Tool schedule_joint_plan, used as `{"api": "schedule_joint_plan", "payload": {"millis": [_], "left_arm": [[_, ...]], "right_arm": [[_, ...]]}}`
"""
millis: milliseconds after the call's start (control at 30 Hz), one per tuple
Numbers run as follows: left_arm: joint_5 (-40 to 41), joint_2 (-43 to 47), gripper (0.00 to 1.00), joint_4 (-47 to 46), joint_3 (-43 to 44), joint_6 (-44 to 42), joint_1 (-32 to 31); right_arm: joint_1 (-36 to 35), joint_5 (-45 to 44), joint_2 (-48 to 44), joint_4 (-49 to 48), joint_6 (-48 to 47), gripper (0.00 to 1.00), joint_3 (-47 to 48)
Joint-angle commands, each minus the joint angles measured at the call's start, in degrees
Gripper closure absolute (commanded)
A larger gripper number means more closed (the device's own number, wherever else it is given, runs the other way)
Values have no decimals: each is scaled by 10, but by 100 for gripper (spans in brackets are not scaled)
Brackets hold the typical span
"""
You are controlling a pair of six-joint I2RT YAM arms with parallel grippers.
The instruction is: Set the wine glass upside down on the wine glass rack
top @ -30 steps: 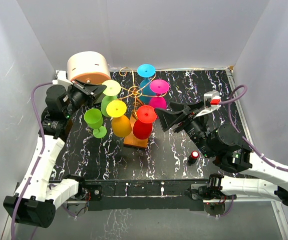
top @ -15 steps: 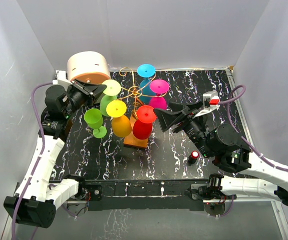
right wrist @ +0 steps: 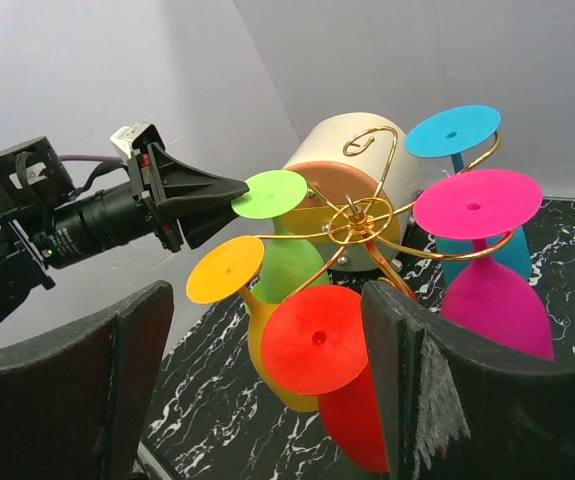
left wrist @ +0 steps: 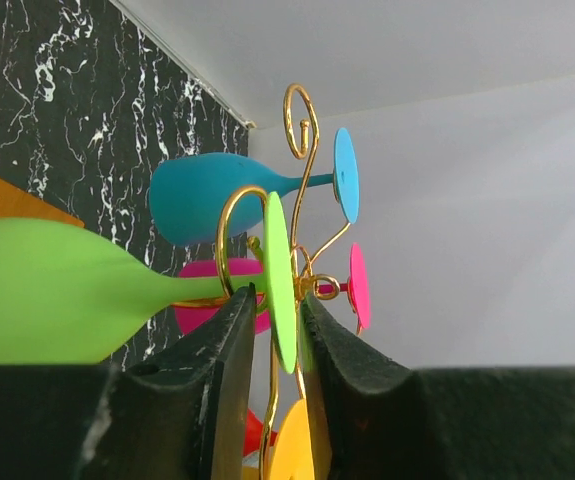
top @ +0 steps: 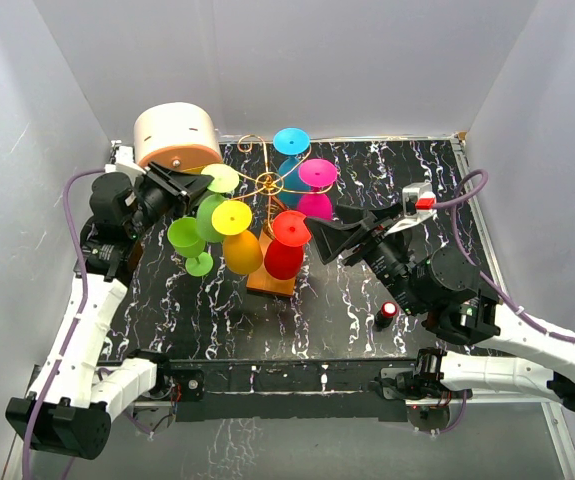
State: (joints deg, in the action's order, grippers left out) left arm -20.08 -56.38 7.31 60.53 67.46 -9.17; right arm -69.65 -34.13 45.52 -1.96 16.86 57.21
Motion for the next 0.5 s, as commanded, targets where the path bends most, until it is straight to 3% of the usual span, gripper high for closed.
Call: {"api": "schedule_joint_plan", "payload": {"millis": [0, 467], "left_arm": [[10, 17, 72, 69, 26, -36, 0], [50, 49, 45, 177, 68, -114, 0]], "right_arm": [[-1, 5, -2, -34, -1, 26, 5], [-1, 15, 17, -49, -13, 26, 20]]}}
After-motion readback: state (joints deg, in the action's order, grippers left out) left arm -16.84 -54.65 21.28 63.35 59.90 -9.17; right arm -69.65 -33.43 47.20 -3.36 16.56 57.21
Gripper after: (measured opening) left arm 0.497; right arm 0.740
